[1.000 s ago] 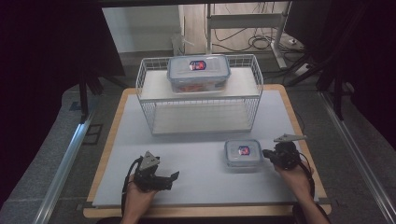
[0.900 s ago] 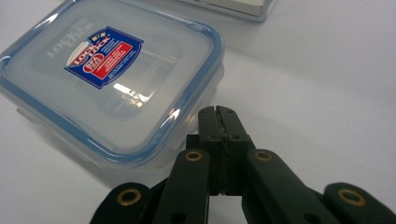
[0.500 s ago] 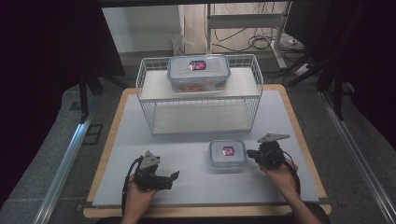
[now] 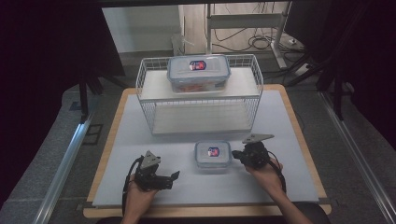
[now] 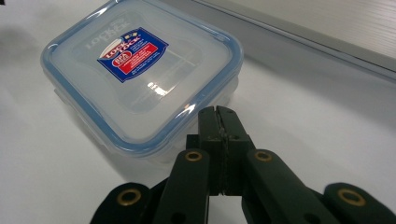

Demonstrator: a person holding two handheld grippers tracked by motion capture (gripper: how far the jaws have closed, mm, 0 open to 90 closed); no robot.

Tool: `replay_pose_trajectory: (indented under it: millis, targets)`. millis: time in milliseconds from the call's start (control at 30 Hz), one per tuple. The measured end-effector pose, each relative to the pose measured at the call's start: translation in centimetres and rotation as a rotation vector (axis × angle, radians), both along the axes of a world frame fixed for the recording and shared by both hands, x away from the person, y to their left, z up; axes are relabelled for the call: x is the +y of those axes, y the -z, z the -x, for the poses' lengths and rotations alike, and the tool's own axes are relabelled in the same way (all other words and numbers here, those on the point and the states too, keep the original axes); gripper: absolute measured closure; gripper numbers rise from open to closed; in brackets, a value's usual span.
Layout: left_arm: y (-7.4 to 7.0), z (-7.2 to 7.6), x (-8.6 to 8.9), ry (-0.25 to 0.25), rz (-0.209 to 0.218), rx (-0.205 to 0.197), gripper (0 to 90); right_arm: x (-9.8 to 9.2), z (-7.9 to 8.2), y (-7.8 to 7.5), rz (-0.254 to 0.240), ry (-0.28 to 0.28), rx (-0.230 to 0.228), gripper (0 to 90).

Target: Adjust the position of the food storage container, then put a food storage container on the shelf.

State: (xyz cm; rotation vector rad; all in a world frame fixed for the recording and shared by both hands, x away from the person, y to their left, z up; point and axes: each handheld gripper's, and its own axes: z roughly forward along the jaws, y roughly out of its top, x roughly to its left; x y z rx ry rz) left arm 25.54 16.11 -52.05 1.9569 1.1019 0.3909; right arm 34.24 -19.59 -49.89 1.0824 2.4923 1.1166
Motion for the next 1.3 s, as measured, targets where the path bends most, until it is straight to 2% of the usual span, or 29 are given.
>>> replay_pose_trajectory:
  millis: [133,300,400,433,467,500,567,600,700,833,933,967,1000,1300]
  targets:
    - [0.0,0.1,-0.1,0.004,-0.003,0.000,5.7,1.2,-0.1,0.1,0.006,-0.021,-0.012,89.6]
    - [0.0,0.2,0.1,0.001,-0.015,-0.001,5.7,0.9,0.0,0.2,0.023,-0.033,-0.021,89.0]
    - [0.0,0.2,0.3,-0.006,-0.028,-0.004,5.8,0.2,0.2,0.1,0.023,-0.034,-0.035,84.7]
    - [0.0,0.2,0.4,-0.008,-0.041,-0.005,5.8,-0.1,0.6,0.0,0.032,-0.053,-0.056,80.6]
    - [0.0,0.2,0.4,-0.008,-0.041,-0.005,5.8,-0.1,0.6,0.0,0.032,-0.053,-0.056,80.6]
    - [0.0,0.2,0.5,-0.011,-0.040,-0.004,5.9,-0.4,1.0,-0.2,0.039,-0.070,-0.076,75.7]
    - [0.0,0.2,0.6,-0.012,-0.039,-0.002,5.8,-0.6,1.2,-0.2,0.039,-0.075,-0.082,73.5]
    - [0.0,0.2,0.6,-0.015,-0.042,-0.004,5.9,-1.0,1.5,-0.4,0.042,-0.090,-0.094,67.4]
    - [0.0,0.3,0.7,-0.017,-0.046,-0.006,5.8,-1.6,1.7,-0.4,0.052,-0.104,-0.100,57.4]
    - [0.0,0.3,0.6,-0.014,-0.055,-0.006,5.8,-2.7,1.7,-0.4,0.053,-0.093,-0.095,43.0]
    - [0.1,0.3,0.6,-0.012,-0.062,-0.005,5.8,-3.5,1.6,-0.2,0.034,-0.076,-0.085,32.4]
    - [0.1,0.3,0.6,-0.012,-0.062,-0.005,5.8,-3.5,1.6,-0.2,0.034,-0.076,-0.085,32.4]
    - [0.1,0.3,0.6,-0.012,-0.065,-0.006,5.8,-4.0,1.5,0.0,0.030,-0.065,-0.082,26.0]
    - [0.1,0.3,0.6,-0.013,-0.067,-0.003,5.8,-4.5,1.2,0.3,0.036,-0.044,-0.075,20.9]
